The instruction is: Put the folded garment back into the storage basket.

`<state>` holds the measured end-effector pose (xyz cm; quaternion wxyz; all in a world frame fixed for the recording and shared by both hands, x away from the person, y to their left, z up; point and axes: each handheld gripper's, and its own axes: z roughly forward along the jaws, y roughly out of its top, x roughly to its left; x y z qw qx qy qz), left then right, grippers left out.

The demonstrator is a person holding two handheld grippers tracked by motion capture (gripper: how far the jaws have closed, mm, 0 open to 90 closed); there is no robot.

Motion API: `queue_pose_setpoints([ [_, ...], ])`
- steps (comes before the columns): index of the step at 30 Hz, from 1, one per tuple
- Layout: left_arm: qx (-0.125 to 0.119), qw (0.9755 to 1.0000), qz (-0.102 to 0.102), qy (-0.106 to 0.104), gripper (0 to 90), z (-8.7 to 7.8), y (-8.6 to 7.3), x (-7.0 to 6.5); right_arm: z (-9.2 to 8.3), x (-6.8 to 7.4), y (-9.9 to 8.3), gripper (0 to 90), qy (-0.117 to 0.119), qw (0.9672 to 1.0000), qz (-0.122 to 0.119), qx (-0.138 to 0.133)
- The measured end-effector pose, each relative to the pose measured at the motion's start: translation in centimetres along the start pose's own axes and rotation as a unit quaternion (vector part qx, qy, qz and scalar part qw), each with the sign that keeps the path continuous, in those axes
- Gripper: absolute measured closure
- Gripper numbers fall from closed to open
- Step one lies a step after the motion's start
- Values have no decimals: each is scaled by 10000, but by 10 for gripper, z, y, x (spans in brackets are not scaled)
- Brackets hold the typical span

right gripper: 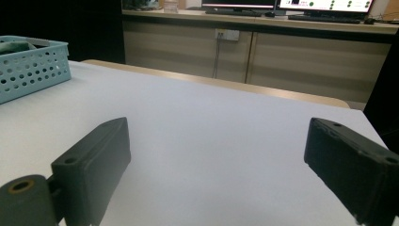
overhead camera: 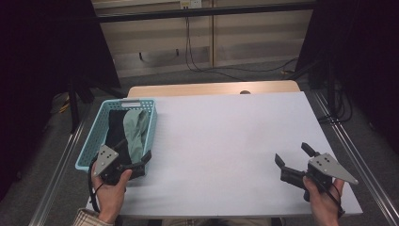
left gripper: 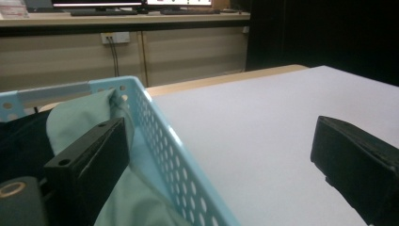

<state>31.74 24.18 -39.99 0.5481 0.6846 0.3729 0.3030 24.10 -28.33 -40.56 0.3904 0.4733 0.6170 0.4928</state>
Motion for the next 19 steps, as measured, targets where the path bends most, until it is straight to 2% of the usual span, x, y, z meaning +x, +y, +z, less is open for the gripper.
queue_pose_setpoints([
  [2, -42, 9999, -42, 85, 49, -3, -4, -1, -5, -2, -3, 63, -32, 9999, 90, -64],
  [5, -72, 9995, -285, 91, 49, -7, -14, -1, -10, -4, -9, 58, -149, 9998, 146, -79],
  [6, -55, 9996, -248, 91, 49, -10, -15, -1, -12, -3, -10, 54, -160, 9997, 150, -83],
  [7, -107, 9996, -207, 182, 48, -12, -16, -1, -12, -3, -12, 54, -152, 9998, 95, -104],
  [8, -117, 9996, -103, 225, 46, -14, -16, -1, -13, -2, -13, 52, -192, 9997, 79, -94],
  [10, -33, 9992, 106, 382, 45, -14, -18, 0, -13, 0, -14, 40, -71, 9999, 70, -75],
  [11, 53, 9989, 232, 409, 45, -13, -18, 2, -13, 1, -15, 41, -82, 9999, 65, -67],
  [12, -55, 9992, -13, 393, 45, -12, -19, 2, -11, 2, -16, 42, -67, 9999, 53, -57],
  [13, -58, 9992, -22, 396, 45, -14, -18, 5, -9, 3, -16, 43, -42, 10000, 10, -65],
  [17, -108, 9993, -126, 329, 45, -13, -19, 2, -6, 7, -15, 41, 73, 9999, 1, -120],
  [18, -71, 9994, -56, 339, 45, -14, -18, 2, -4, 7, -16, 41, 72, 9999, 11, -118],
  [19, -150, 9992, -64, 370, 45, -13, -18, 1, -4, 6, -16, 42, 67, 9999, 28, -96],
])
